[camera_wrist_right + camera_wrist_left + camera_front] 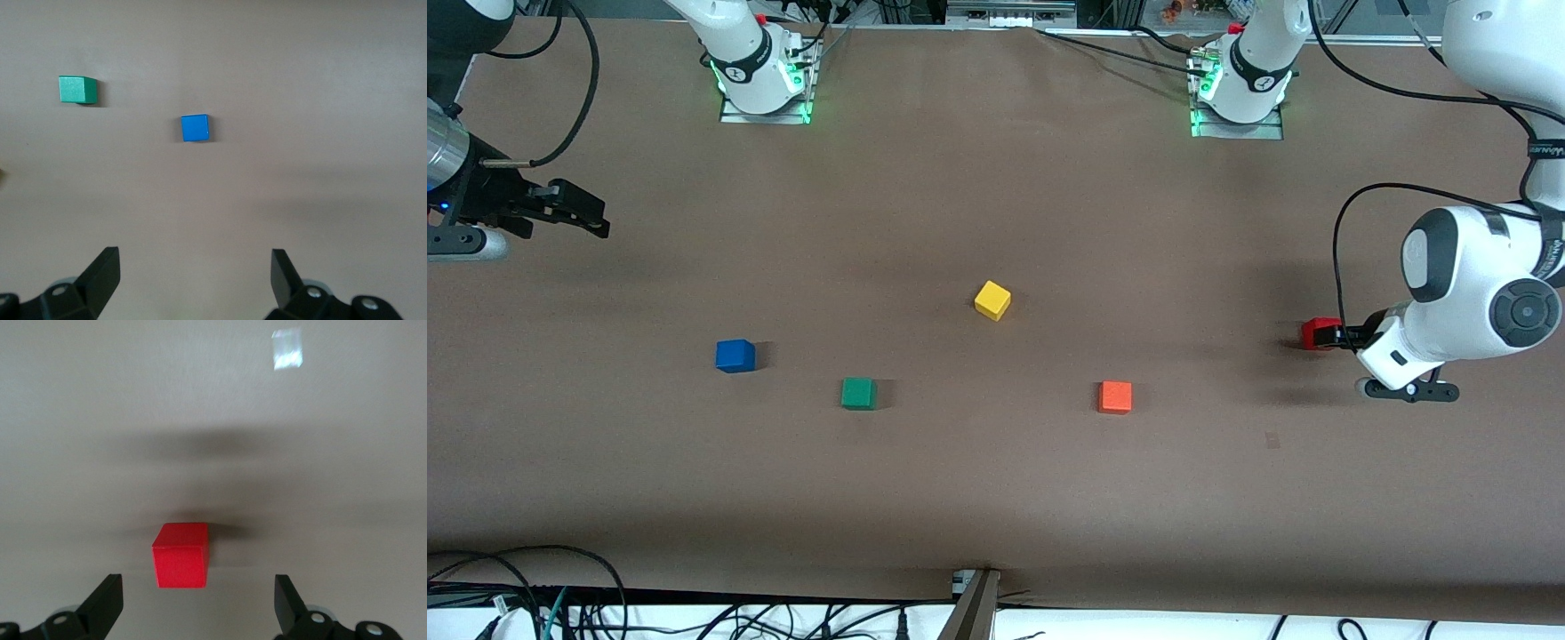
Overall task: Pass red block to right arm, stack on blue
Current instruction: 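Close the left gripper on the red cube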
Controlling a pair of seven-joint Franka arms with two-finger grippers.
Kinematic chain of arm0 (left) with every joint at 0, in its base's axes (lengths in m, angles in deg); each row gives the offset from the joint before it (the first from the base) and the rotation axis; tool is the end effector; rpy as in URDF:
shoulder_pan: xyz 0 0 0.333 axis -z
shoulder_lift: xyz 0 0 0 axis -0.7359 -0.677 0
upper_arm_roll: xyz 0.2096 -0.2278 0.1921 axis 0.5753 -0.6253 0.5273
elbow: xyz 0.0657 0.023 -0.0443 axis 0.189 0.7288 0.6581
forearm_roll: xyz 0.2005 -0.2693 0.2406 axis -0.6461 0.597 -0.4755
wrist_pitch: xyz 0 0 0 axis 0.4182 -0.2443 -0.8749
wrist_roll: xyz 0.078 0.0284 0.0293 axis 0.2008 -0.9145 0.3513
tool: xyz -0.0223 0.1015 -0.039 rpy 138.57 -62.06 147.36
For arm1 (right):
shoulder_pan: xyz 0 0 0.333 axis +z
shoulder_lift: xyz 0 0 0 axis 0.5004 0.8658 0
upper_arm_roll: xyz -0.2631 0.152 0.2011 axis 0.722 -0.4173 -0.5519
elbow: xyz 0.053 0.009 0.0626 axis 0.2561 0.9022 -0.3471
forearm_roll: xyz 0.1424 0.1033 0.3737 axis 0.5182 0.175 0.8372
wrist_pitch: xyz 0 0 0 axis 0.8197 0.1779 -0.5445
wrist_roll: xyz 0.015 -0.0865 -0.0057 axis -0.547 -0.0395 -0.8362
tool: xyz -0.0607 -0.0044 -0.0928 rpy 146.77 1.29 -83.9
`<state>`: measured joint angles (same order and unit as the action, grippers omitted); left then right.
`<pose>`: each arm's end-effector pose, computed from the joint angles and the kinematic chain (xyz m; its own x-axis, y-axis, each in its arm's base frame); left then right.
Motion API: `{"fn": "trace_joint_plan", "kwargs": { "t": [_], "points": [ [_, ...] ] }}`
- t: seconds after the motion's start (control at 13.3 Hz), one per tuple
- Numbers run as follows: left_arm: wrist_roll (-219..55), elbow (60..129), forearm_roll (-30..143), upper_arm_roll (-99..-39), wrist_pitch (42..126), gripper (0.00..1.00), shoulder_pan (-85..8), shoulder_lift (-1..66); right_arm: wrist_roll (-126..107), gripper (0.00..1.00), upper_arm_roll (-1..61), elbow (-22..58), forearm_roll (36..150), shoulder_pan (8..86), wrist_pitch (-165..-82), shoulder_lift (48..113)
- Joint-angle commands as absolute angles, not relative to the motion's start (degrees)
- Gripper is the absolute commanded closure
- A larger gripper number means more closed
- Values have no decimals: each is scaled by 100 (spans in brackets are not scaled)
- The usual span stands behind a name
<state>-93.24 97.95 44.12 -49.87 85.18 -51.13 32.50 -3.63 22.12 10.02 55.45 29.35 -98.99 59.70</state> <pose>0.6616 0.0562 0.3098 0.9797 -0.0318 -0.1981 -0.0399 -0.9985 -0.0372 0.5942 0.0168 0.6314 0.9986 0.0173 -0.0506 0.0177 -0.9998 0.0076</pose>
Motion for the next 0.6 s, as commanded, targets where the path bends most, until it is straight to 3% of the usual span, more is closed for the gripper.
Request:
{"fn": "trace_joint_plan", "kwargs": {
  "t": [0.0,0.53],
  "points": [
    [-9541,10176,4326,-5006,9046,0,-5222,3130,-348,0,2178,935,5545,2888,-9820,5967],
    [-9894,10423,4335,-5006,9521,0,-5398,2699,-330,0,2178,935,5545,2888,-9794,5967]
  ]
}}
